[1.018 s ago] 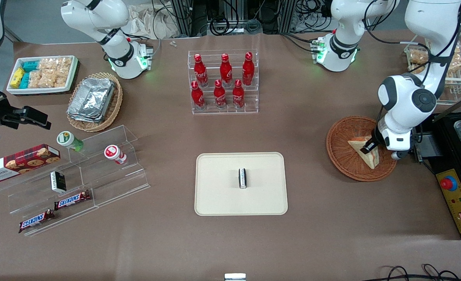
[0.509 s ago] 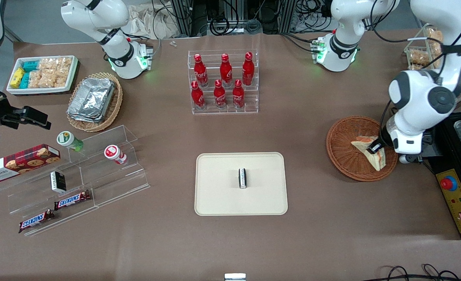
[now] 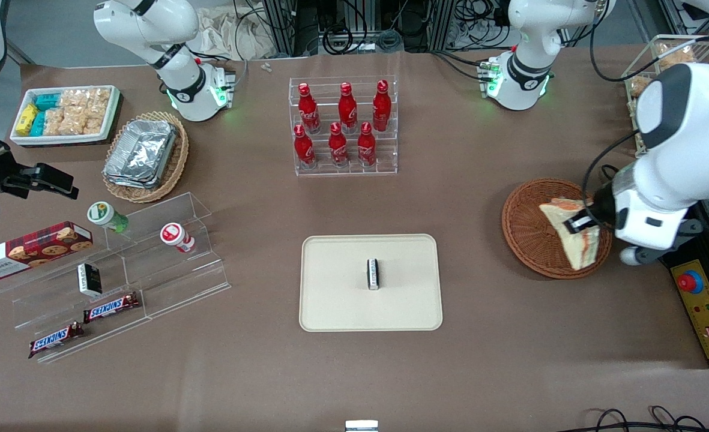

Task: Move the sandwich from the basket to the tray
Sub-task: 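Carry the sandwich with the left gripper over to the white tray, then lower the sandwich onto the tray beside the black packet and release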

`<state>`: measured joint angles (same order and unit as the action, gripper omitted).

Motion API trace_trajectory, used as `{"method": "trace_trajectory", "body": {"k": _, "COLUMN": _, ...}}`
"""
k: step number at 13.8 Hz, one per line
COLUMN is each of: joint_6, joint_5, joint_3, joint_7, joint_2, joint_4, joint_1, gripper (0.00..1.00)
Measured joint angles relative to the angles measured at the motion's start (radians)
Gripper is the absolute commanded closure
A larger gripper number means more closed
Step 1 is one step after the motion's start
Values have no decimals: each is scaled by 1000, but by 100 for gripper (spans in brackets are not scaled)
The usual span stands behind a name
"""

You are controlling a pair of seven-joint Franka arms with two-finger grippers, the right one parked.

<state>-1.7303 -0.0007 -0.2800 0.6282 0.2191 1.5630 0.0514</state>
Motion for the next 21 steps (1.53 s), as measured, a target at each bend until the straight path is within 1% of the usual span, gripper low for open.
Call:
{"method": "trace_trajectory", "body": {"k": 3, "joint_6": -18, "joint_5": 0, "joint_3": -7, "joint_7": 22, "joint_2": 102, "joint_4": -47, "joint_1": -125, "gripper": 100}}
{"method": "trace_trajectory", "body": {"k": 6, "joint_6": -150, "joint_5": 10, "joint_3": -7, "joint_7": 91, "joint_2": 245, "joint_4": -51, "joint_1": -243, "gripper": 100}}
{"method": "trace_trajectory", "body": {"k": 10, "joint_6": -369, "joint_5": 69, "joint_3": -7, "joint_7": 127, "joint_2": 411, "joint_4": -76, "joint_1": -302, "gripper": 100}}
{"method": "trace_trajectory", "body": {"k": 12, "joint_6": -432, "joint_5": 130, "joint_3": -7, "joint_7": 130, "joint_2": 481, "joint_4": -100, "joint_1": -322, "gripper": 100}}
{"method": "trace_trajectory", "body": {"k": 14, "joint_6": -460, "joint_5": 154, "joint_3": -6, "joint_7": 134, "joint_2": 533, "joint_4": -121, "joint_1": -330, "gripper": 100}}
{"method": "trace_trajectory", "body": {"k": 15, "joint_6": -462, "joint_5": 162, "joint_3": -6, "joint_7": 134, "joint_2": 550, "joint_4": -127, "joint_1": -331, "gripper": 79}}
{"method": "trace_trajectory", "body": {"k": 16, "joint_6": -462, "joint_5": 173, "joint_3": -6, "joint_7": 136, "joint_2": 563, "joint_4": -131, "joint_1": -331, "gripper": 34}}
{"method": "trace_trajectory", "body": {"k": 17, "joint_6": -462, "joint_5": 180, "joint_3": -6, "joint_7": 142, "joint_2": 571, "joint_4": -132, "joint_1": -332, "gripper": 0}}
{"method": "trace_trajectory", "body": {"k": 21, "joint_6": -462, "joint_5": 219, "joint_3": -6, "joint_7": 161, "joint_2": 579, "joint_4": -134, "joint_1": -352, "gripper": 0}}
